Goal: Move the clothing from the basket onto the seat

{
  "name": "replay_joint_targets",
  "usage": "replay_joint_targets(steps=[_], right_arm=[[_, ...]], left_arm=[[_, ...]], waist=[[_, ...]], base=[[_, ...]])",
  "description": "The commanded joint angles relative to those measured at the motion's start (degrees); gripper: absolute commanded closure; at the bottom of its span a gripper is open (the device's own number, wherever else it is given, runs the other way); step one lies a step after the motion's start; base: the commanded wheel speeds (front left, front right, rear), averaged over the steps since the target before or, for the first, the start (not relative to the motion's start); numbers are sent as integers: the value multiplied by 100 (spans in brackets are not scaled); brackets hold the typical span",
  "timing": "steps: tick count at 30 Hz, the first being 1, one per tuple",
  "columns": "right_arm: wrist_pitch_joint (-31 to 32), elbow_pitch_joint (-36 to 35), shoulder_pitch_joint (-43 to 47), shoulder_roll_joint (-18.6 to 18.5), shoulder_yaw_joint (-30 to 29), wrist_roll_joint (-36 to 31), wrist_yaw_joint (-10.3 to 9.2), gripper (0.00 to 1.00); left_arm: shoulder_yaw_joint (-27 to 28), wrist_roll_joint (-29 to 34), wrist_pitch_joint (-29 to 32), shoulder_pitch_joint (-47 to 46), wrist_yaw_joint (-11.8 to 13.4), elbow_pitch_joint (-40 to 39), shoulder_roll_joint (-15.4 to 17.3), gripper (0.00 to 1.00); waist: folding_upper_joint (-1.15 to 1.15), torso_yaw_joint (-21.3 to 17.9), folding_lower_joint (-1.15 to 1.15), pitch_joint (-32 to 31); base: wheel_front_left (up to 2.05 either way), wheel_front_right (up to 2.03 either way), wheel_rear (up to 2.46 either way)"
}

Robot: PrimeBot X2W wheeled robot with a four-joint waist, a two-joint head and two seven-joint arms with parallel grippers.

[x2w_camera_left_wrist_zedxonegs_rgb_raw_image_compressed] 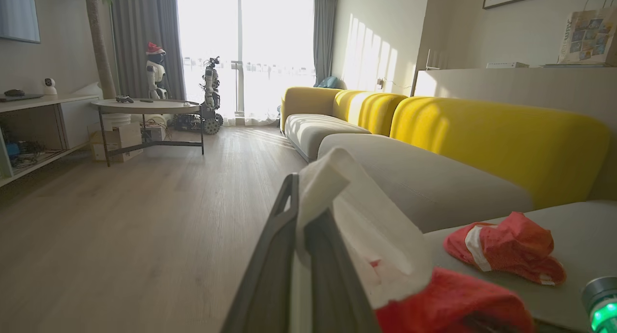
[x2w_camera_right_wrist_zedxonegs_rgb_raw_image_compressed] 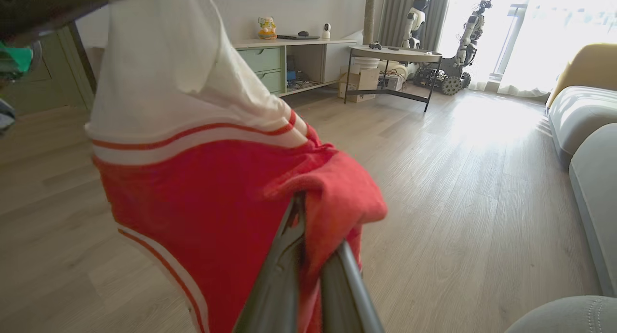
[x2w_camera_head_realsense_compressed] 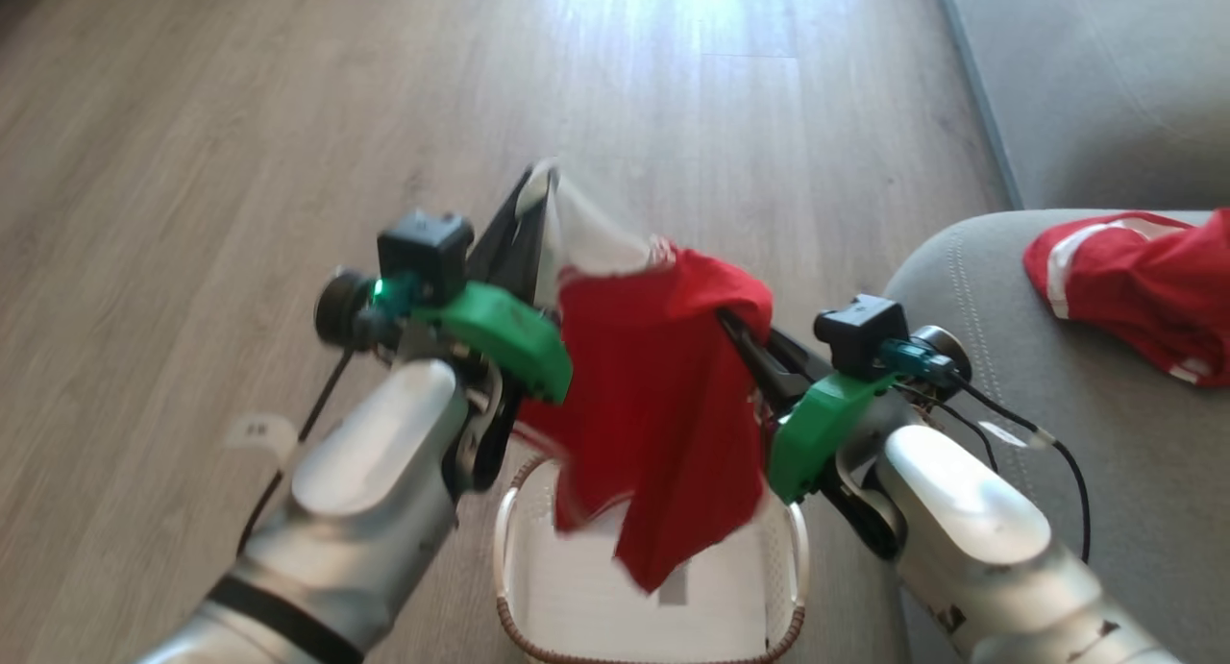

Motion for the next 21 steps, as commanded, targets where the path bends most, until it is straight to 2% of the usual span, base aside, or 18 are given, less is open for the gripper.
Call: replay_joint_targets(steps=[1,2,3,4,5,17,21], right_arm=[[-77,-315,13,5,-145,-125,-2,100],[-77,-399,56,-8,-229,-185,-2,100],[-77,-482,97,-15,-314,-237,-2,100],[-77,-567,135,-23,-396,-287,-2,100],[-77,-654,167,-28,-486,-333,-2,100],[-77,-1363,472,-208,-1302,-814,-2,100],[-77,-1549,587,-306,-1509,-931,-2,100]], left_arm=[[222,-43,-109,-178,14,-73,157,95],[213,-53,-130,-116,7,-28,155,66],[205,-70,-147,-56,-6,13,149,51],[192,-82,-163,-1,-24,50,140,13],[172,-86,-179,49,-48,82,135,0],[-109,-86,-243,473,-313,317,124,0],[-234,-79,-228,621,-359,349,88,0]], waist=[[0,-95,0,15],[0,-130,0,20],[0,-167,0,23],[0,-200,0,27],[0,-237,0,32],[0,-708,0,76],[0,-983,0,100]], base=[[0,0,0],[0,0,0],[0,0,0],[0,0,0],[0,0,0],[0,0,0],[0,0,0]])
